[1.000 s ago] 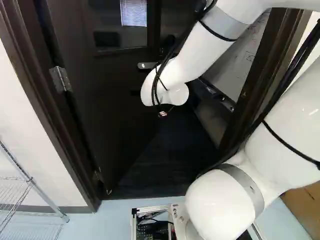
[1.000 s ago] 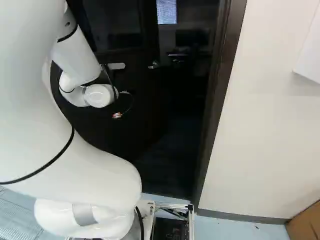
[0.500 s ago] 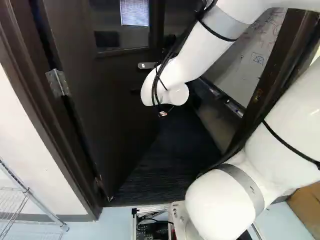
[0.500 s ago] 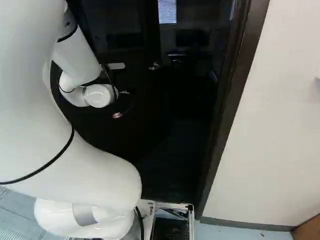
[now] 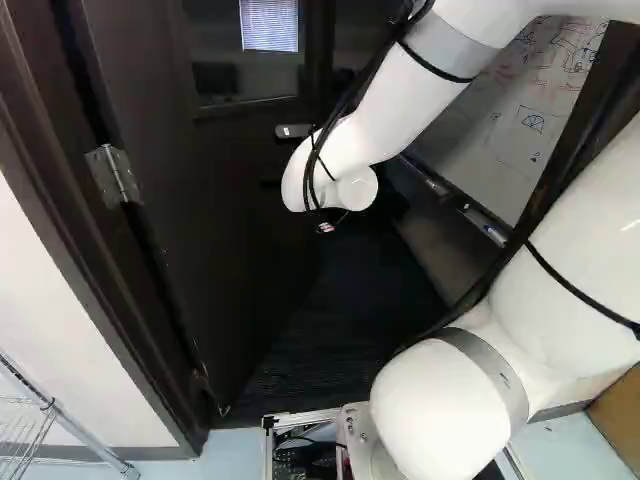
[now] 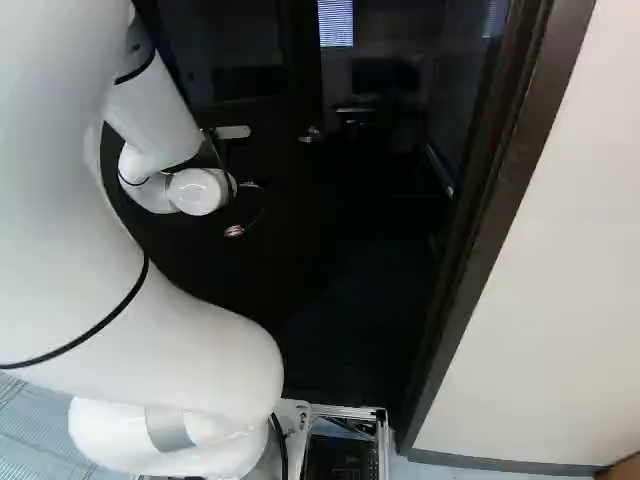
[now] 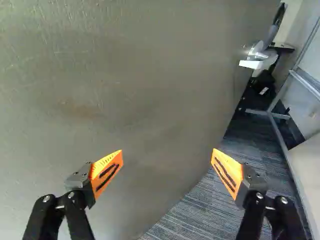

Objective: Open the door and move inside

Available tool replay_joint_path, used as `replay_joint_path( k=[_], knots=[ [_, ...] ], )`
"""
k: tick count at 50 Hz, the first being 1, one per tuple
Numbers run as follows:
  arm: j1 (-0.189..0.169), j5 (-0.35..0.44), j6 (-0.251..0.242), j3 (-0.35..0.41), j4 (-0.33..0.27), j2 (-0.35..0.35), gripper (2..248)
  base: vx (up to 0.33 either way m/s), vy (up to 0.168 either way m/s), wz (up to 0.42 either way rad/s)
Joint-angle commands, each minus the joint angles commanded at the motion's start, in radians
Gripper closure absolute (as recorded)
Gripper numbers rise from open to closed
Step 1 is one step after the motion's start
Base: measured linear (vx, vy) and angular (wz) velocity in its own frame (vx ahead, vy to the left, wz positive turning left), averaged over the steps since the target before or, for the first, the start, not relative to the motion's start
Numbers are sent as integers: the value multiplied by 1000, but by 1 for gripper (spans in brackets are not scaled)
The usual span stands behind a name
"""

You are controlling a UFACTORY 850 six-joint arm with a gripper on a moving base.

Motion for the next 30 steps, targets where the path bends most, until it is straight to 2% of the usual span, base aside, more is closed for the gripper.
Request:
replay_joint_path(
  k=[30],
  knots=[
    [0, 0, 0, 0, 0, 0, 3, 89, 40, -10]
  ],
)
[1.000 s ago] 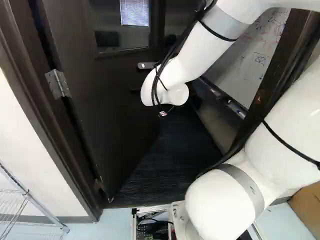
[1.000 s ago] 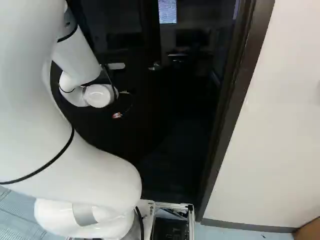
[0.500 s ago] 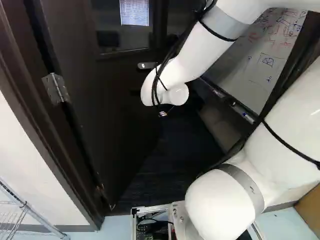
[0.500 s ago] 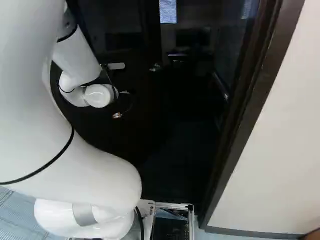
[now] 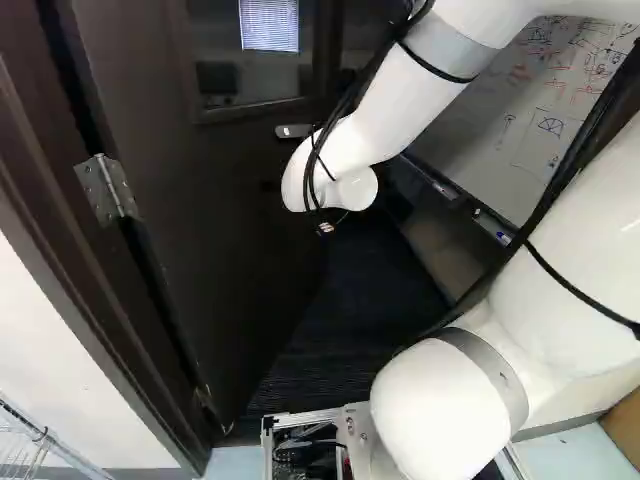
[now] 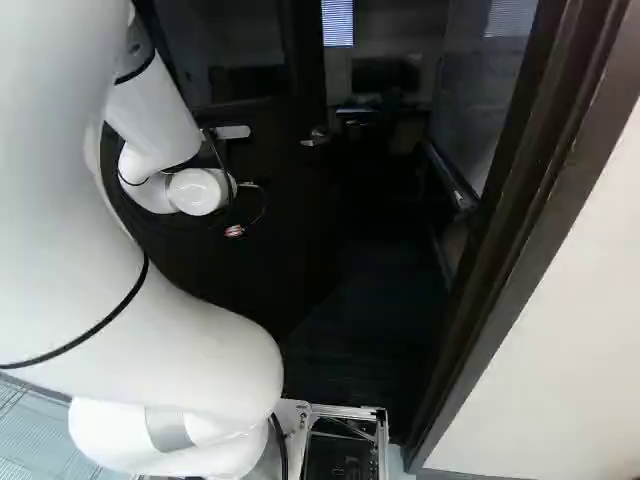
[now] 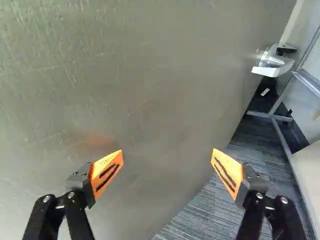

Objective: Open the door and move inside

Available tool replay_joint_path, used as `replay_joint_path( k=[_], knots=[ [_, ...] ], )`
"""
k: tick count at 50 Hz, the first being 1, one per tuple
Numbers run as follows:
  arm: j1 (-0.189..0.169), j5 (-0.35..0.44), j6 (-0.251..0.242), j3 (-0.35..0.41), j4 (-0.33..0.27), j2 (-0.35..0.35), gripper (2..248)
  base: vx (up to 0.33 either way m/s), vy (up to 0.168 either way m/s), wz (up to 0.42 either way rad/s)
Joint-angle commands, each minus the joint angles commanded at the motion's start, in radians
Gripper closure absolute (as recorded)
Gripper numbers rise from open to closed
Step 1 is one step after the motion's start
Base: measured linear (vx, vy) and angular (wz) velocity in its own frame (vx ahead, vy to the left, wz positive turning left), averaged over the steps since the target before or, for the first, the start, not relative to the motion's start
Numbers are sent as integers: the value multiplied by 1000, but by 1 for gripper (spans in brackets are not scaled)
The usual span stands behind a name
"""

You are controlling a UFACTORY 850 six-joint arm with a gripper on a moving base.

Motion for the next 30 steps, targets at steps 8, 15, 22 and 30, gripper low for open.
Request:
replay_joint_path(
  k=[8, 15, 22, 30],
  knots=[
    [0, 0, 0, 0, 0, 0, 3, 27, 8, -2],
    [0, 0, 0, 0, 0, 0, 3, -15, -1, 7],
    [0, 0, 0, 0, 0, 0, 3, 0, 0, 0],
    [0, 0, 0, 0, 2, 0, 3, 0, 0, 0]
  ],
)
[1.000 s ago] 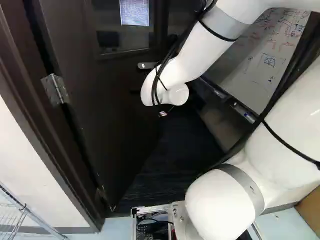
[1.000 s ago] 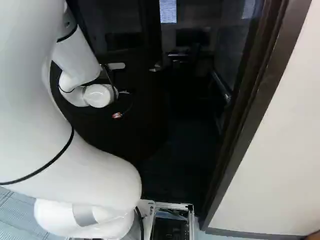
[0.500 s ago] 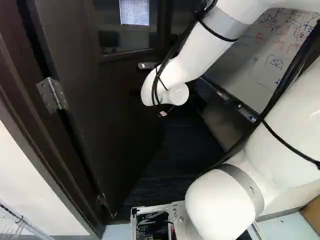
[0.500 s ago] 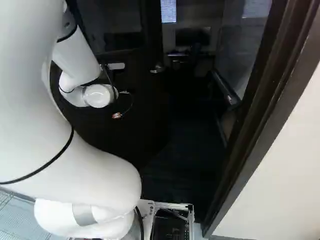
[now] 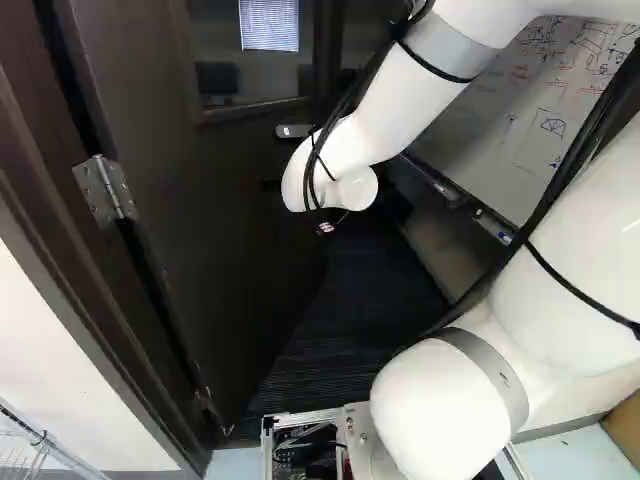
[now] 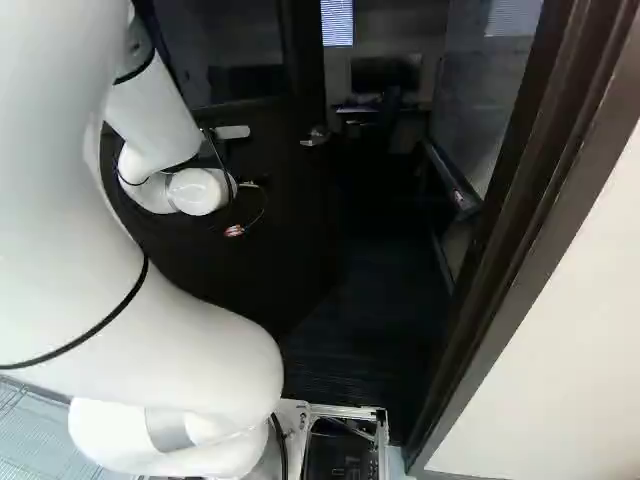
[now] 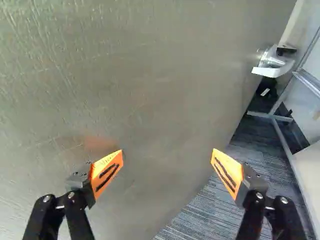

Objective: Open the door and move inside

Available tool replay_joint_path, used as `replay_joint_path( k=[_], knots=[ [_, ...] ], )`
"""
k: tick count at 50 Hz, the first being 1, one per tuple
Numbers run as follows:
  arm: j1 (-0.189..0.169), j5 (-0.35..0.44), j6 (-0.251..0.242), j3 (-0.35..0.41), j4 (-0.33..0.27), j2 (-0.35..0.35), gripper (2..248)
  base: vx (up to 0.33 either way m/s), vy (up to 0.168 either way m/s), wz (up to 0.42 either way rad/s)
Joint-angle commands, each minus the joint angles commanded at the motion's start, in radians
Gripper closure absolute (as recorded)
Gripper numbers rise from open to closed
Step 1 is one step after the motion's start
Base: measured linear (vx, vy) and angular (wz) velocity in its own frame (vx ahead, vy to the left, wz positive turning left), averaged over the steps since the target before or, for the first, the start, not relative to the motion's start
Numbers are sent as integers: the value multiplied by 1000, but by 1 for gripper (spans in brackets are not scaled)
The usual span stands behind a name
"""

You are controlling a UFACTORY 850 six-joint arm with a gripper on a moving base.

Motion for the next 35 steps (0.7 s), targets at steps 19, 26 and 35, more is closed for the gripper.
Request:
replay_joint_path(
  k=[19, 26, 35],
  knots=[
    [1, 0, 0, -13, 39, -14, 3, 0, 0, 0],
    [4, 0, 0, -27, 62, -28, 3, 0, 0, 0],
    [12, 0, 0, -49, 92, -52, 3, 0, 0, 0]
  ],
)
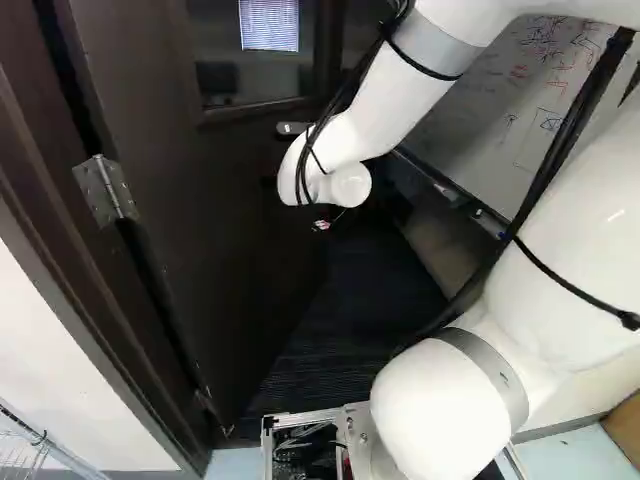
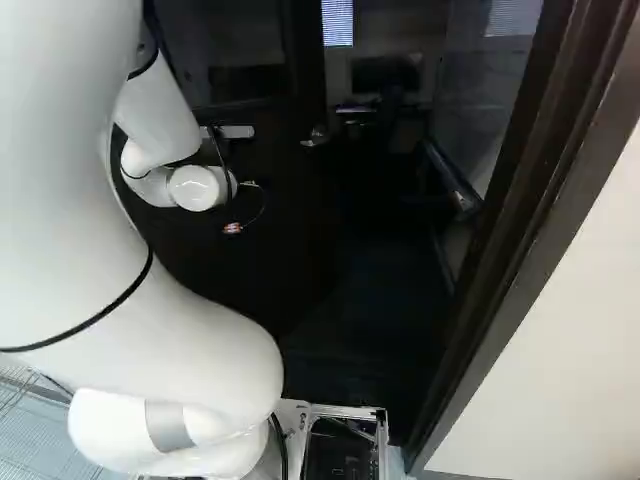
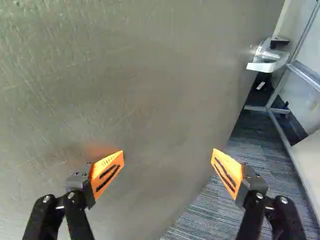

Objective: Open the door and move inside

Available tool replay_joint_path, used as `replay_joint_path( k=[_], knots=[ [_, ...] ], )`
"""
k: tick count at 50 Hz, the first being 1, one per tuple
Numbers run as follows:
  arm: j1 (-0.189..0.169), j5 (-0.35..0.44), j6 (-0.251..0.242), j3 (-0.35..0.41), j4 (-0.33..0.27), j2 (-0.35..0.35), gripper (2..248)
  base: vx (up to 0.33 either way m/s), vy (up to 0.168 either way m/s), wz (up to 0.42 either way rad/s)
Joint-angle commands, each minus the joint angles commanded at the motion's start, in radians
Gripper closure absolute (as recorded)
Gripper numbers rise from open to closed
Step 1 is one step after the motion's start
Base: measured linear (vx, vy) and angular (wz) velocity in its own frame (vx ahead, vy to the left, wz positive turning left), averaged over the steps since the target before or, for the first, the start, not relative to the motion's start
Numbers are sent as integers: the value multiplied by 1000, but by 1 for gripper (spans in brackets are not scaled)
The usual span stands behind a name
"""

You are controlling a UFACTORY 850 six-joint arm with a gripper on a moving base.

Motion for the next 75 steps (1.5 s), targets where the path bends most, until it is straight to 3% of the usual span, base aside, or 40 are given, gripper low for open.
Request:
replay_joint_path(
  k=[17, 54, 75],
  knots=[
    [26, 0, 0, -79, 39, -81, 3, -6, -3, -1],
    [84, 0, 0, -268, 41, -260, 3, 0, 0, 0],
    [120, 0, 0, -342, 41, -326, 3, 0, 0, 0]
  ],
)
